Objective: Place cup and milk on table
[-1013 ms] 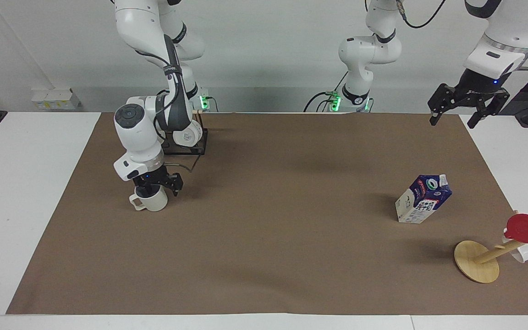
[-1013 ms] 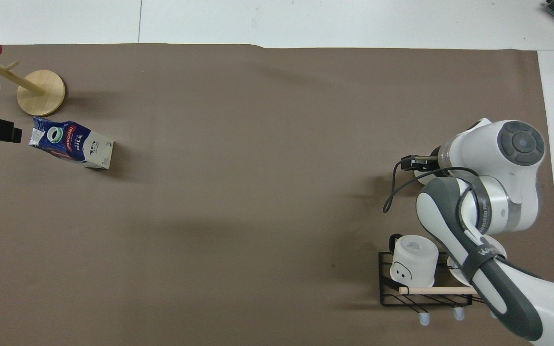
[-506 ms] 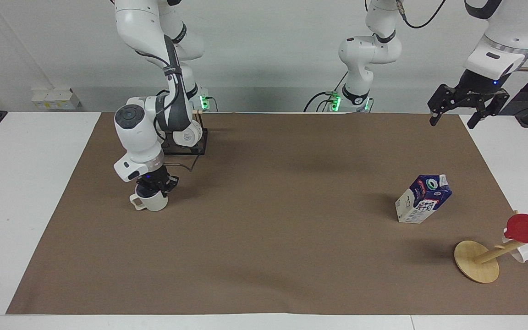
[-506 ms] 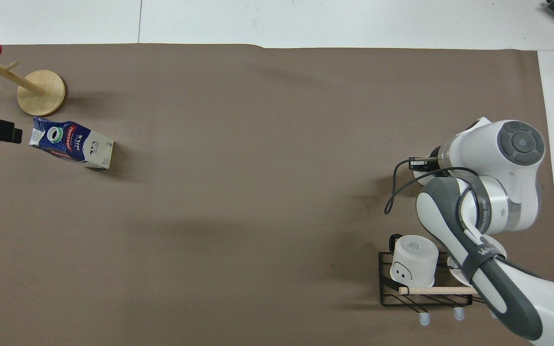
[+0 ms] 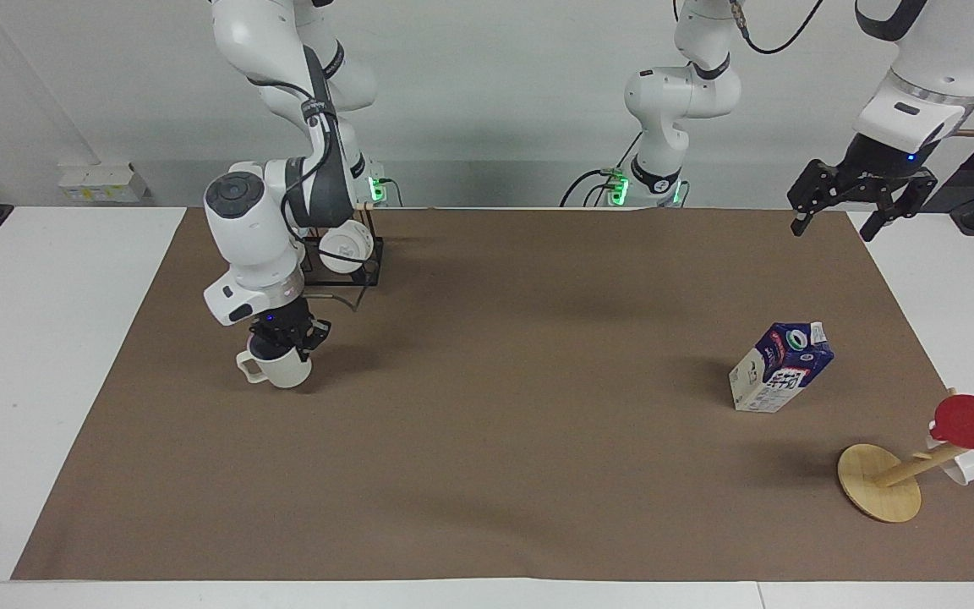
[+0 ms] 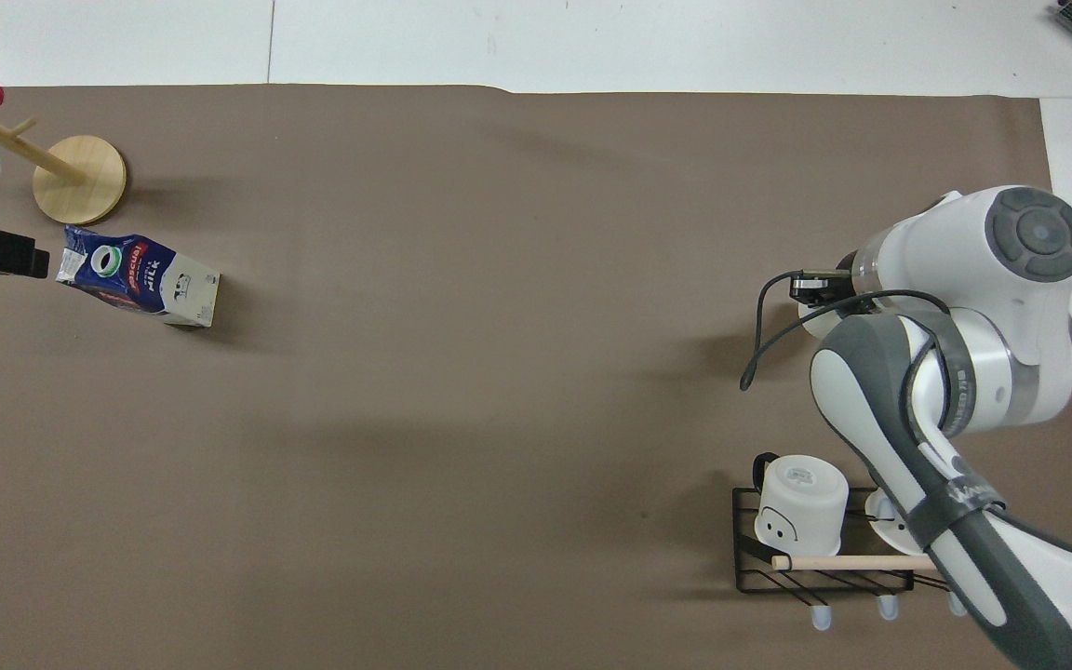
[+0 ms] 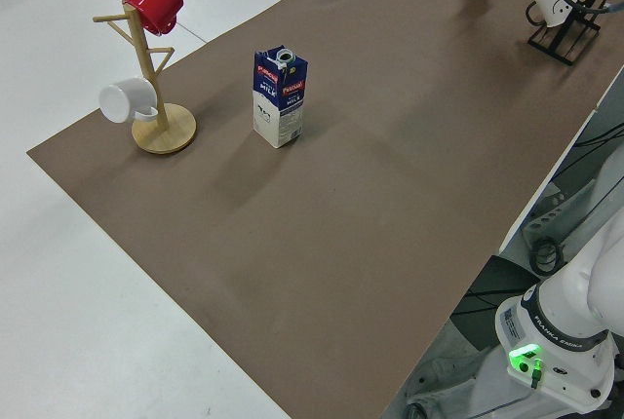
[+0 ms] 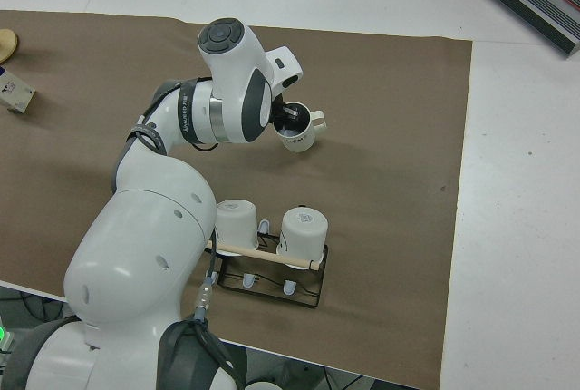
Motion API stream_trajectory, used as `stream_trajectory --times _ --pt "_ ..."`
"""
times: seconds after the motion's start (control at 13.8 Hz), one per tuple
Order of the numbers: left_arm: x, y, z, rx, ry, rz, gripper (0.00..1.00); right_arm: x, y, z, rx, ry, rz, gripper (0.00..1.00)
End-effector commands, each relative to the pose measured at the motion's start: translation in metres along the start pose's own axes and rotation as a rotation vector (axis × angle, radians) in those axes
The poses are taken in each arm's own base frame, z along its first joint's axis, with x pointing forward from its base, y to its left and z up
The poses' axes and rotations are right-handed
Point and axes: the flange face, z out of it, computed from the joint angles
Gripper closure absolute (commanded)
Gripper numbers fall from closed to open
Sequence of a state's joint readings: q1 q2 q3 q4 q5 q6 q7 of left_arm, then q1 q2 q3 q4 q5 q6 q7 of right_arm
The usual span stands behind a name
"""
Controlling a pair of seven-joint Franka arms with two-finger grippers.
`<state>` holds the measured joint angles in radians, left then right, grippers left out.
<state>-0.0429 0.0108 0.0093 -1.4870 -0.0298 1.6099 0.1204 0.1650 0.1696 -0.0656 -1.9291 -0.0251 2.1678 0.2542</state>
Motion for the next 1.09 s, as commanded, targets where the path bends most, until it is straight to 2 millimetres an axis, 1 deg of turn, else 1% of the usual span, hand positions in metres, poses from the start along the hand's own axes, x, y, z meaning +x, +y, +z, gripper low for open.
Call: stream_trajectory --times 0.0,0.14,0.22,0.29,0.43,0.58,0.65,0.8,0.94,1.01 --pt "-0.005 0.0 0.002 -0.009 0.006 -0.005 0.0 0.006 -0.035 -0.043 0.002 -0.02 0.036 1.0" --pt "-0.005 0.0 0.002 -0.009 0.004 -0.003 0.0 -0.001 -0.084 -0.055 0.008 -0.004 0.064 1.0" --pt "-0.006 0.0 0.003 -0.01 0.001 -0.003 0.0 -0.003 -0.105 -0.062 0.021 0.005 0.074 1.0" --pt "-0.007 0.0 0.003 -0.01 0.0 -0.003 0.0 -0.005 -0.12 -0.065 0.027 0.006 0.08 1.0" --pt "-0.007 0.0 0.004 -0.01 -0.002 -0.003 0.0 -0.025 -0.172 -0.044 0.009 -0.02 0.108 1.0" --pt "-0.007 0.0 0.004 -0.01 -0.003 -0.003 0.0 -0.025 -0.206 -0.043 0.021 -0.007 0.161 1.0" --pt "-0.007 0.0 0.004 -0.01 -0.003 -0.003 0.0 -0.031 -0.223 -0.038 0.02 -0.007 0.16 1.0" --pt "-0.007 -0.001 0.004 -0.01 -0.003 -0.005 0.0 -0.04 -0.243 -0.025 0.022 -0.005 0.165 1.0" --pt "-0.007 -0.002 0.004 -0.01 -0.002 -0.005 0.0 -0.056 -0.277 -0.009 0.033 0.014 0.138 1.0" --pt "-0.006 -0.003 0.003 -0.009 0.004 -0.005 0.0 -0.058 -0.288 -0.004 0.054 0.034 0.131 1.0"
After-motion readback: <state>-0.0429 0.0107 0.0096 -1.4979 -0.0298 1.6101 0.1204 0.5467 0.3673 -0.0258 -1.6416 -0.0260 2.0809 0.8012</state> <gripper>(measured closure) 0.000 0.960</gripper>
